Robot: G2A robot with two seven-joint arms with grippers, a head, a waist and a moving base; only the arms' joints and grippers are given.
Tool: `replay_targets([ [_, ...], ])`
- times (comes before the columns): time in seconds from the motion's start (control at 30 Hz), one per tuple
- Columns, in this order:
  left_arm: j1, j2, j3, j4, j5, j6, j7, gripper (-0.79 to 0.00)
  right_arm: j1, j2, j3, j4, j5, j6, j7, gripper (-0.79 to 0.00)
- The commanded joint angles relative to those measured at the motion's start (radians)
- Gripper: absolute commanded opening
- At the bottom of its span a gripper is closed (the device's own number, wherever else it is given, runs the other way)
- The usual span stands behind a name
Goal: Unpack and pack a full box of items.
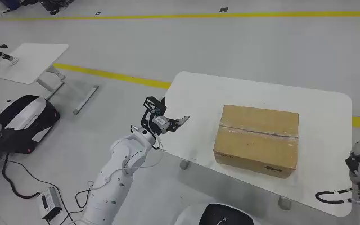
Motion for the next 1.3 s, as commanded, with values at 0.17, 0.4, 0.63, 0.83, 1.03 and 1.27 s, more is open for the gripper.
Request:
replay_targets([
  [0.17,0.000,0.000,0.000,0.000,0.000,0.000,0.000,0.000,0.000,0.000,0.000,0.000,0.000,0.000,0.000,-0.785],
  [0.4,0.000,0.000,0.000,0.000,0.000,0.000,0.000,0.000,0.000,0.000,0.000,0.000,0.000,0.000,0.000,-0.785],
  [0.63,0.000,0.000,0.000,0.000,0.000,0.000,0.000,0.000,0.000,0.000,0.000,0.000,0.000,0.000,0.000,-0.785],
  [0.83,0.000,0.000,0.000,0.000,0.000,0.000,0.000,0.000,-0.018,-0.003,-0.018,-0.012,-0.011,-0.007,-0.017,-0.785],
  [1.03,0.000,0.000,0.000,0.000,0.000,0.000,0.000,0.000,-0.001,-0.009,-0.070,0.001,-0.043,0.032,-0.007,-0.785],
  [1.27,0.000,0.000,0.000,0.000,0.000,0.000,0.000,0.000,0.100,-0.017,-0.153,0.126,-0.103,0.064,0.006,-0.785],
])
